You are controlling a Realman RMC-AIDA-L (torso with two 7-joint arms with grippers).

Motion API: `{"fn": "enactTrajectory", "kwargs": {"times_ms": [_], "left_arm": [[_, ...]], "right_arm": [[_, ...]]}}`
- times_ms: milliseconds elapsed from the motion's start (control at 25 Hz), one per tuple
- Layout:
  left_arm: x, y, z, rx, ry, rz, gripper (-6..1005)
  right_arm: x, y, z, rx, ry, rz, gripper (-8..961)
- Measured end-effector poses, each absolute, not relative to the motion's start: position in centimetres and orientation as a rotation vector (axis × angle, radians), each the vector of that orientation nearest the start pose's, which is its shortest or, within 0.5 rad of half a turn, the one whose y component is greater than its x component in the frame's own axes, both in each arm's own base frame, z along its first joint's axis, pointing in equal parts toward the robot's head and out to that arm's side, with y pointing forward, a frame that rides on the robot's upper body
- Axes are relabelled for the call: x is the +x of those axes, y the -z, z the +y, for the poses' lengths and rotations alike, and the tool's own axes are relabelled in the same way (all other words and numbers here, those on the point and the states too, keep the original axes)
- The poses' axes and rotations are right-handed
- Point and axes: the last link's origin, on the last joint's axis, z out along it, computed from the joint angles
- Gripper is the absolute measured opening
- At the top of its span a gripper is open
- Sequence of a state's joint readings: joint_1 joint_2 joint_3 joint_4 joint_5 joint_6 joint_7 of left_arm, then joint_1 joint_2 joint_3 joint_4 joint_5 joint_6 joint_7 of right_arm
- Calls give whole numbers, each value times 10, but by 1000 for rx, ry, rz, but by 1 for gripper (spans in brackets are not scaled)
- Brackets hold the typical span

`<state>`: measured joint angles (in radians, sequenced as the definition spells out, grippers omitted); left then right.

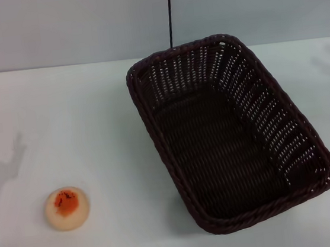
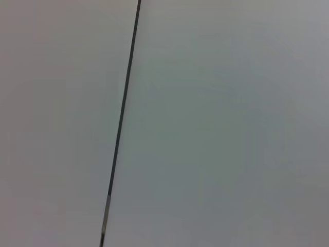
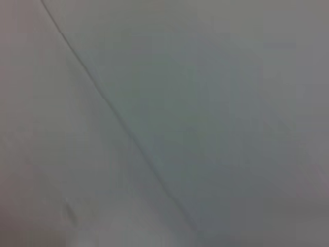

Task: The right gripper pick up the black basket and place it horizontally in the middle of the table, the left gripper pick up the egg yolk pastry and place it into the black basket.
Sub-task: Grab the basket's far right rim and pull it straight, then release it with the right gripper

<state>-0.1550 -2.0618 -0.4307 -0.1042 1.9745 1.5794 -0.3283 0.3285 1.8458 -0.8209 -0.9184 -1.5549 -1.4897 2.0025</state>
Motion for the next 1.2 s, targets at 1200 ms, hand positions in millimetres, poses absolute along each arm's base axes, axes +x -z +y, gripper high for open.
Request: {"fn": "enactTrajectory", "kwargs": {"times_ms": [1200], "left_arm": [[-374,-25,217,-1502,836,-508,836]], "right_arm": [[184,-50,418,-2321,288,1689,775]]}}
